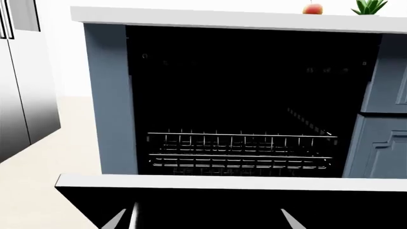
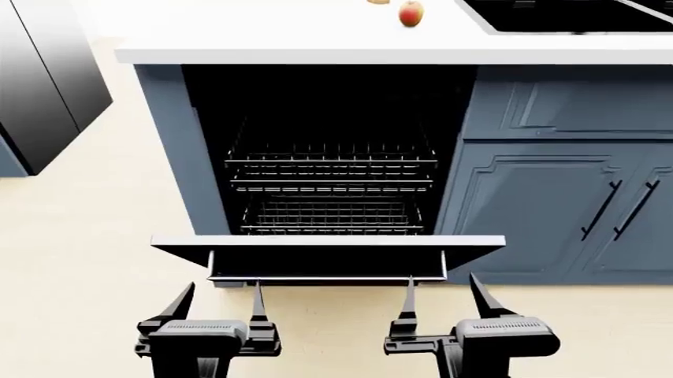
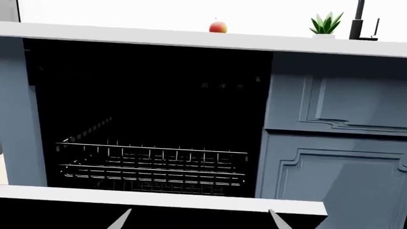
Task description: Close the dishwasher door
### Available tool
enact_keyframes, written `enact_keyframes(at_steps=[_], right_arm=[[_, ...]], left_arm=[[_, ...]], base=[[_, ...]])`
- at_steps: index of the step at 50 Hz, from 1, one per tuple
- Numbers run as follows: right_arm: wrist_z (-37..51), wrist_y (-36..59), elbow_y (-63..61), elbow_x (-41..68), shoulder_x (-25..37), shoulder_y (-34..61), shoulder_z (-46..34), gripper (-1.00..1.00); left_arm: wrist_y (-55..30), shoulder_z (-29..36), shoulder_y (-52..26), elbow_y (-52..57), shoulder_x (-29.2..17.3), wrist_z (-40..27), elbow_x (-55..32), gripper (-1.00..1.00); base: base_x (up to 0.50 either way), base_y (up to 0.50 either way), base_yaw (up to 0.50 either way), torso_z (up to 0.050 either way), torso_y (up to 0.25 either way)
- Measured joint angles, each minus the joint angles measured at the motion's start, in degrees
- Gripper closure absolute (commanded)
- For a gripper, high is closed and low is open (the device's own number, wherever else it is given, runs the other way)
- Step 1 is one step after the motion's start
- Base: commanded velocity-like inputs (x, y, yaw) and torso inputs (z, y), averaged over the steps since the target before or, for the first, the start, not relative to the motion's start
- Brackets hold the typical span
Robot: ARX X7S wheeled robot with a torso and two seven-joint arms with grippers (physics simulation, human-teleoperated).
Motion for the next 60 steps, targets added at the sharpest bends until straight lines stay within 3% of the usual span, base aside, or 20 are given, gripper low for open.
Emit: enact_keyframes(at_steps=[60], right_arm=[[1.9, -0.2, 0.2, 0.1, 1.1, 0.4, -2.0, -1.0]], left_arm=[[0.5, 1.4, -0.4, -0.1, -1.4, -1.2, -1.1, -1.0]], base=[[0.0, 0.0, 0.0, -0.05, 0.0]])
